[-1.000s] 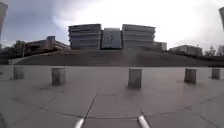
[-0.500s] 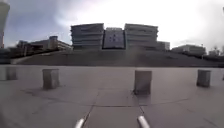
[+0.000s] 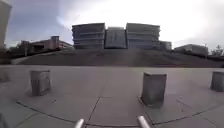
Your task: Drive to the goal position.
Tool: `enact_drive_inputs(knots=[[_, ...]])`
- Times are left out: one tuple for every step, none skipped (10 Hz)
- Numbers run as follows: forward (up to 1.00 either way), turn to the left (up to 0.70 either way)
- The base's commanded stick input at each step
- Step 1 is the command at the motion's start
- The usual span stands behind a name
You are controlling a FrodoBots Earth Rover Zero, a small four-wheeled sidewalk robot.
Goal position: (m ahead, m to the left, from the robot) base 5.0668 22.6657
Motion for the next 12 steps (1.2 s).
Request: enact_drive_inputs(knots=[[1.00, 0.00], [1.00, 0.00], [1.00, 0.00], [1.00, 0.00], [1.00, 0.00], [1.00, 0.11], [1.00, 0.27], [1.00, 0.27], [1.00, 0.27], [1.00, 0.27], [1.00, 0.27], [1.00, 0.27]])
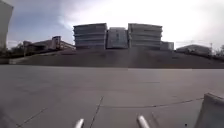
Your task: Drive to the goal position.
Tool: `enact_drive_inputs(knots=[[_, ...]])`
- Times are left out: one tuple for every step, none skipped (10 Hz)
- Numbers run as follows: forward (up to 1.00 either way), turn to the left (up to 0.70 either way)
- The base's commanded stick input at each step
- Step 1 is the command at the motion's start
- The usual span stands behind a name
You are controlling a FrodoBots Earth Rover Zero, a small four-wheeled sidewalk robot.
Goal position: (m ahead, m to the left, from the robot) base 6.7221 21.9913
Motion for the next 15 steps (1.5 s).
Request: enact_drive_inputs(knots=[[1.00, 0.27], [1.00, 0.27], [1.00, 0.27], [1.00, 0.27], [1.00, 0.27], [1.00, 0.27], [1.00, 0.27], [1.00, 0.27], [1.00, 0.27], [1.00, 0.27], [1.00, 0.27], [1.00, 0.27], [1.00, 0.27], [1.00, 0.27], [1.00, 0.27]])
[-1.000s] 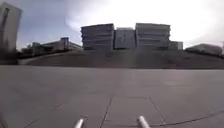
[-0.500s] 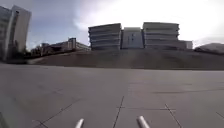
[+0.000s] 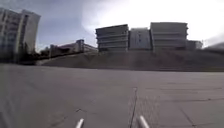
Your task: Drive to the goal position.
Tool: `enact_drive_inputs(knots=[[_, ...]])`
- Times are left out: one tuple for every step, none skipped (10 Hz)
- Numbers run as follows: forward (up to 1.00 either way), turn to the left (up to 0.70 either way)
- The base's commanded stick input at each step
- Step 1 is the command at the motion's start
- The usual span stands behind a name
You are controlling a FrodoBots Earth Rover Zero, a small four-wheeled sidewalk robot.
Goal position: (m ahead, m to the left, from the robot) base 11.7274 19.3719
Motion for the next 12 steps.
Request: enact_drive_inputs(knots=[[1.00, 0.27], [1.00, 0.27], [1.00, 0.27], [1.00, 0.27], [1.00, 0.27], [1.00, 0.27], [1.00, 0.27], [1.00, 0.27], [1.00, 0.27], [1.00, 0.27], [1.00, 0.27], [1.00, 0.27]])
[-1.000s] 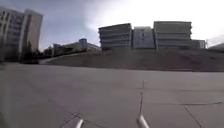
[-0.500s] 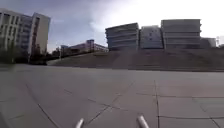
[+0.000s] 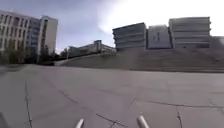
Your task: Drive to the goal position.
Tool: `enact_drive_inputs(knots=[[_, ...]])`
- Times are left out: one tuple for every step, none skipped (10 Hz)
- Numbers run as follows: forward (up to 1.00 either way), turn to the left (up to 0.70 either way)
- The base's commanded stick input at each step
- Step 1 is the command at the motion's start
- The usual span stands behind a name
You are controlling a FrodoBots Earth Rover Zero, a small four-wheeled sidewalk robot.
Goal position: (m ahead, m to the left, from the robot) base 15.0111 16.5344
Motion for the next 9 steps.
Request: enact_drive_inputs(knots=[[1.00, 0.27], [1.00, 0.27], [1.00, 0.27], [1.00, 0.27], [1.00, 0.27], [1.00, 0.27], [1.00, 0.27], [1.00, 0.27], [1.00, 0.27]])
